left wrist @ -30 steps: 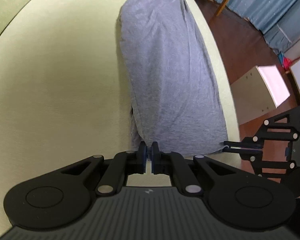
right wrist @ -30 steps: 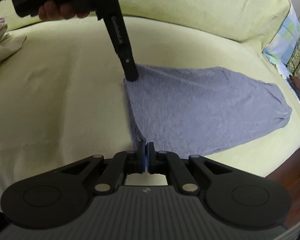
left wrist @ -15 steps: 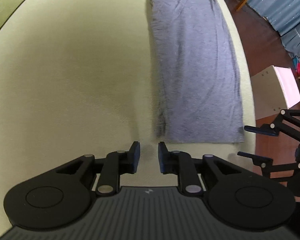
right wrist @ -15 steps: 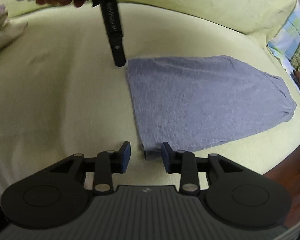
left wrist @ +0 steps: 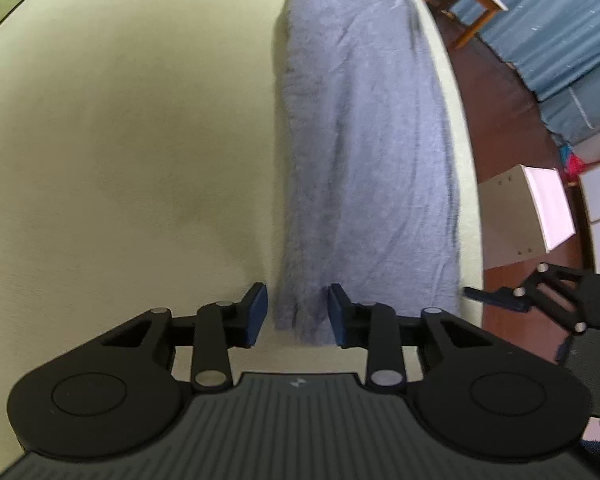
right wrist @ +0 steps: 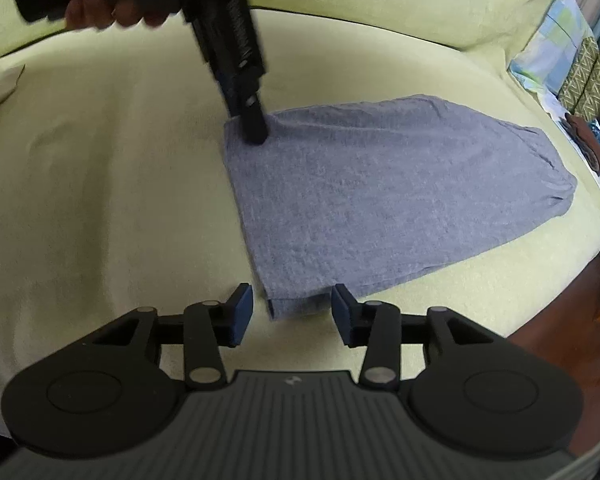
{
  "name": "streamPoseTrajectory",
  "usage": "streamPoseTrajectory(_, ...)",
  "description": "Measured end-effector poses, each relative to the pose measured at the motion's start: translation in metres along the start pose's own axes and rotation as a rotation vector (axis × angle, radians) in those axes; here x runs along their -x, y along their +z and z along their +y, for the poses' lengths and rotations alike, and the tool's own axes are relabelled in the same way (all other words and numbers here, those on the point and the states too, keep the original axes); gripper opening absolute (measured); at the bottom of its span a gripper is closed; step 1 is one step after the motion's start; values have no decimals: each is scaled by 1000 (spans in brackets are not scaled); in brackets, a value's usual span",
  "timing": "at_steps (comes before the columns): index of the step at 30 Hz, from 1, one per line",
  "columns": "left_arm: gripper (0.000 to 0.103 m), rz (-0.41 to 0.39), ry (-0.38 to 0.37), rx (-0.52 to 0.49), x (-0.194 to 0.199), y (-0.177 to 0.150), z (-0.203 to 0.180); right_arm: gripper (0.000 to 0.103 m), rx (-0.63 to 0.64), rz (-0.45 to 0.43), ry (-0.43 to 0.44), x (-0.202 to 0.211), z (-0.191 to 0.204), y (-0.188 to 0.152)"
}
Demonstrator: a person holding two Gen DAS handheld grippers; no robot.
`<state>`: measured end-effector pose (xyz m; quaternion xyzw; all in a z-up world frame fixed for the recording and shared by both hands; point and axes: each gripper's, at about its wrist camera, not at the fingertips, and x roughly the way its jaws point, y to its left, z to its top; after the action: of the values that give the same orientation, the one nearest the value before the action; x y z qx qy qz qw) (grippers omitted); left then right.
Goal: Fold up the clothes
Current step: 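Smooth the folded pants with the left gripper and withdraw both grippers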
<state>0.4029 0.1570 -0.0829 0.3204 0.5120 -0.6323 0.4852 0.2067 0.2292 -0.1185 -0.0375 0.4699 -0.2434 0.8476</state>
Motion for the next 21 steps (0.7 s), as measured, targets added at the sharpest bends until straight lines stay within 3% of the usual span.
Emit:
streamPoseTrajectory(2, 3, 6, 8, -47, -2, 1, -5, 36, 6, -4, -12, -5, 2, 2)
streamPoseTrajectory(5, 1, 1, 3, -101, 2, -1, -10, 3, 0, 1, -3, -8, 2, 6)
streamPoseTrajectory(11, 3, 8, 14, -73, 0, -10, 5, 2, -17, 15, 6, -8, 2, 3)
streamPoseTrajectory(14, 12, 8, 24, -78, -2, -8, 1, 5, 7, 16, 0, -10, 5, -1)
streamPoseTrajectory(16, 29, 29, 33, -88, -2, -6, -4, 17, 4, 30, -5, -10, 3, 2)
streamPoseTrajectory(17, 43, 42, 37, -94, -1, -5, -7, 37, -15, 52, -11, -10, 0, 4)
streamPoseTrajectory(18, 48, 56, 40, -102, 0, -4, -11, 50, -34, 61, -16, -8, -5, 5)
streamPoseTrajectory(20, 48, 79, 72, -119, 8, -6, -17, 49, -92, 51, -2, 1, -16, 7)
streamPoseTrajectory(21, 48, 83, 76, -112, 12, -8, -17, 42, -119, 41, 8, 6, -22, 7)
